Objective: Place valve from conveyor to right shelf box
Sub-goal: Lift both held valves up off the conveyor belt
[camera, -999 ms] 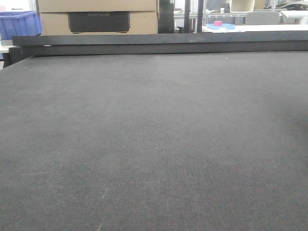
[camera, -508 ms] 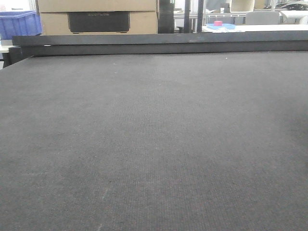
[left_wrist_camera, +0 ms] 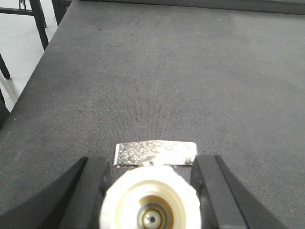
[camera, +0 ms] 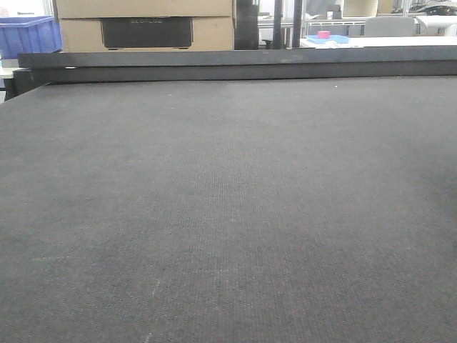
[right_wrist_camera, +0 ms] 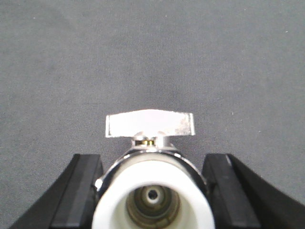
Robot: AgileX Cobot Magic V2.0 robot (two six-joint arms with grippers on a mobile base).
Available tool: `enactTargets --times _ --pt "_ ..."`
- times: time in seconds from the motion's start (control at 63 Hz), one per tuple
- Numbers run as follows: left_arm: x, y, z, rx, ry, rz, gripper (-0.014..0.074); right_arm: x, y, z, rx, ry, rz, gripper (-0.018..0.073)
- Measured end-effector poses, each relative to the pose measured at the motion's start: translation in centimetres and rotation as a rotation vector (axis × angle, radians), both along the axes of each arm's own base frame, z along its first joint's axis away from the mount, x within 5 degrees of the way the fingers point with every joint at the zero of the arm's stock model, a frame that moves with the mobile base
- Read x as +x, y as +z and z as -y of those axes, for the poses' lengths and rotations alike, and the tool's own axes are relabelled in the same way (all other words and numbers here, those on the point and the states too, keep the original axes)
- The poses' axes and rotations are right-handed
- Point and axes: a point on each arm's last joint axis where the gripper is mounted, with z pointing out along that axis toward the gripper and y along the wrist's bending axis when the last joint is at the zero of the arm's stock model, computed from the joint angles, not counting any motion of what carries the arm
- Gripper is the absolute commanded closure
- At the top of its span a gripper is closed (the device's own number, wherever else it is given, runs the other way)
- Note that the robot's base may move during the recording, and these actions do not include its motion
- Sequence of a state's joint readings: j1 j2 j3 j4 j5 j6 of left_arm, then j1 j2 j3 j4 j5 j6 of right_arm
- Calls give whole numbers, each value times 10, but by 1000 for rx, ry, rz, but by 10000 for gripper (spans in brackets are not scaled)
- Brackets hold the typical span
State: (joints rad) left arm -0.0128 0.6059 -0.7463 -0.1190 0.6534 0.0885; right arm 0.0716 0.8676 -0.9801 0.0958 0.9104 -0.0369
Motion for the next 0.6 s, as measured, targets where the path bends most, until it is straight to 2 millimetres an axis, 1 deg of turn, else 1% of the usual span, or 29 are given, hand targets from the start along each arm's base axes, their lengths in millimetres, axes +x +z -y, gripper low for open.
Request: enactTargets --times 0.603 --pt "0 0 0 0 0 1 707 0 0 0 0 0 0 722"
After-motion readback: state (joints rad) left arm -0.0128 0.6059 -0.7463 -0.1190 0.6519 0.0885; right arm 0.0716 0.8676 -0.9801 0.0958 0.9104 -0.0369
